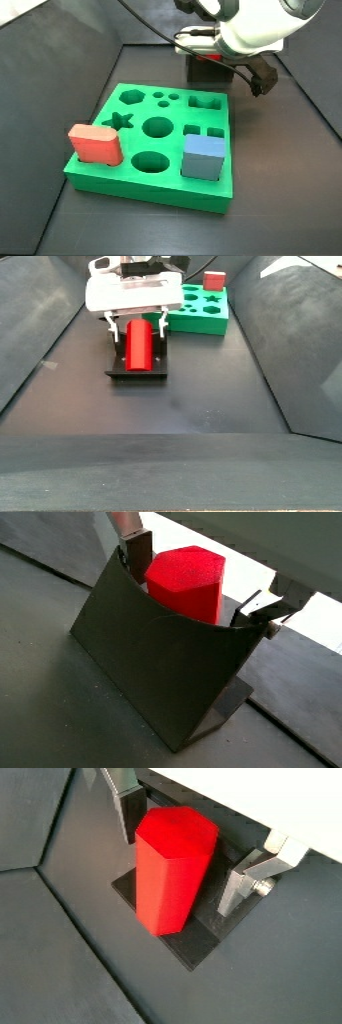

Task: Pick up the hexagon object. Move up. Place the hexagon object on the fixture. Regrasp the hexagon object. Move to above the board. Insert the hexagon object.
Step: Regrasp the hexagon object, then move to above the board.

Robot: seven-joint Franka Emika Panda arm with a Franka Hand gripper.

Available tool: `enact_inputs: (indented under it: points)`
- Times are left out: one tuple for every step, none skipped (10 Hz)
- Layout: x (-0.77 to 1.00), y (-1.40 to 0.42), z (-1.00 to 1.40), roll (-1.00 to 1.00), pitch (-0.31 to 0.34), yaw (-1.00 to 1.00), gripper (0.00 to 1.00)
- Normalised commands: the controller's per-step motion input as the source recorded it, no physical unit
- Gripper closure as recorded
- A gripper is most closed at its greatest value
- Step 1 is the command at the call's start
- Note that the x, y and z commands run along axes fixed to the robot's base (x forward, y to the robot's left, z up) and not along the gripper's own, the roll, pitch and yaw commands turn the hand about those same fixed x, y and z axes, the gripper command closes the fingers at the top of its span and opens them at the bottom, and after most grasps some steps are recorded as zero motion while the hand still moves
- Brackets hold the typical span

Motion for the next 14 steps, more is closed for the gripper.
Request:
enact_inputs:
  points:
    - [0.03,0.0,-0.17,0.05,-0.028,-0.02,0.0]
    - [0.03,0.0,-0.17,0.05,-0.027,-0.02,0.0]
    - [0.03,0.0,-0.17,0.05,-0.027,-0.02,0.0]
    - [0.03,0.0,-0.17,0.05,-0.027,-0.02,0.0]
    - [0.0,0.0,0.0,0.0,0.0,0.0,1.0]
    - [-0.04,0.13,1.0,0.16,-0.207,-0.07,1.0]
    - [-0.04,0.13,1.0,0.15,-0.207,-0.08,1.0]
    - [-0.05,0.12,1.0,0.12,-0.202,-0.12,1.0]
    - [-0.05,0.12,1.0,0.08,-0.189,-0.15,1.0]
    - [-0.06,0.12,1.0,0.06,-0.158,-0.17,1.0]
    - [-0.06,0.12,1.0,0.03,-0.112,-0.2,1.0]
    - [-0.06,0.11,1.0,0.01,-0.076,-0.21,1.0]
    - [-0.06,0.11,1.0,0.0,-0.042,-0.2,1.0]
    - [-0.07,0.11,1.0,-0.02,0.005,-0.18,1.0]
